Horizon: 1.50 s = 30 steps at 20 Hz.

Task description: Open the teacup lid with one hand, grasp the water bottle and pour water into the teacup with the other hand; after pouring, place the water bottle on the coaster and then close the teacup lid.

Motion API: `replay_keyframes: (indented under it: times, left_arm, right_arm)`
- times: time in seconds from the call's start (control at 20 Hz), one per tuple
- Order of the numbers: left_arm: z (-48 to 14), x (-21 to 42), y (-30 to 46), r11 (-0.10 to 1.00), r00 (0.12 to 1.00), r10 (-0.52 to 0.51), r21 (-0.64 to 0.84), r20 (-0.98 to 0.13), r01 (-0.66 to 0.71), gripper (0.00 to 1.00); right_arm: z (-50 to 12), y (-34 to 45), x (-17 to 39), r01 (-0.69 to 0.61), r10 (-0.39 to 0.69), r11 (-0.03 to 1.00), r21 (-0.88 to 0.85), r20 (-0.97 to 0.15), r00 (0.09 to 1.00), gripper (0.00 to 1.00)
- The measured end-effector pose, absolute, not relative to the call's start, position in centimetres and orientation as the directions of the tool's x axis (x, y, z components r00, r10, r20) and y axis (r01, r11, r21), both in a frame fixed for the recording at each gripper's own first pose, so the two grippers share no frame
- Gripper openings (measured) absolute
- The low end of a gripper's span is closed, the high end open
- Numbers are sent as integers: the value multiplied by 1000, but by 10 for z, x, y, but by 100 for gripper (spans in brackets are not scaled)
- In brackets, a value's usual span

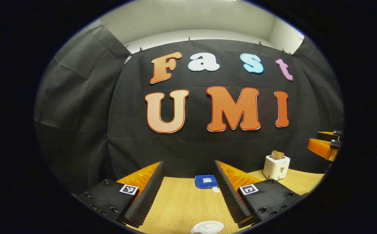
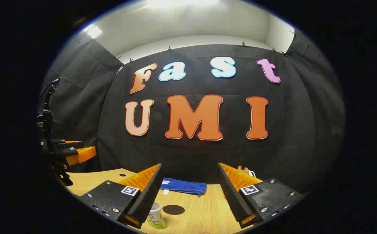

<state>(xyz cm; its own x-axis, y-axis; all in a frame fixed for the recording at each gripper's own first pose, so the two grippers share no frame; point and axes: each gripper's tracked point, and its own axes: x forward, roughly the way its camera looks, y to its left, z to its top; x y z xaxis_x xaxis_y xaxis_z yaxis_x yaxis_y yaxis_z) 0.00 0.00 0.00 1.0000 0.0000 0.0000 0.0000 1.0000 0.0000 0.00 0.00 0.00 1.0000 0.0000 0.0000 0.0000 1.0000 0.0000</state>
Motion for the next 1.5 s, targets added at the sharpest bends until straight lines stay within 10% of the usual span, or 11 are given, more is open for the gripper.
replay_keyframes:
  times: [1.5]
  left_arm:
    - [-47, -13, -16, 997, 996, -73, -7, -58, 72, 97]
  right_arm:
    - [-42, 11, -10, -52, 54, 997, 53, -30, 998, 100]
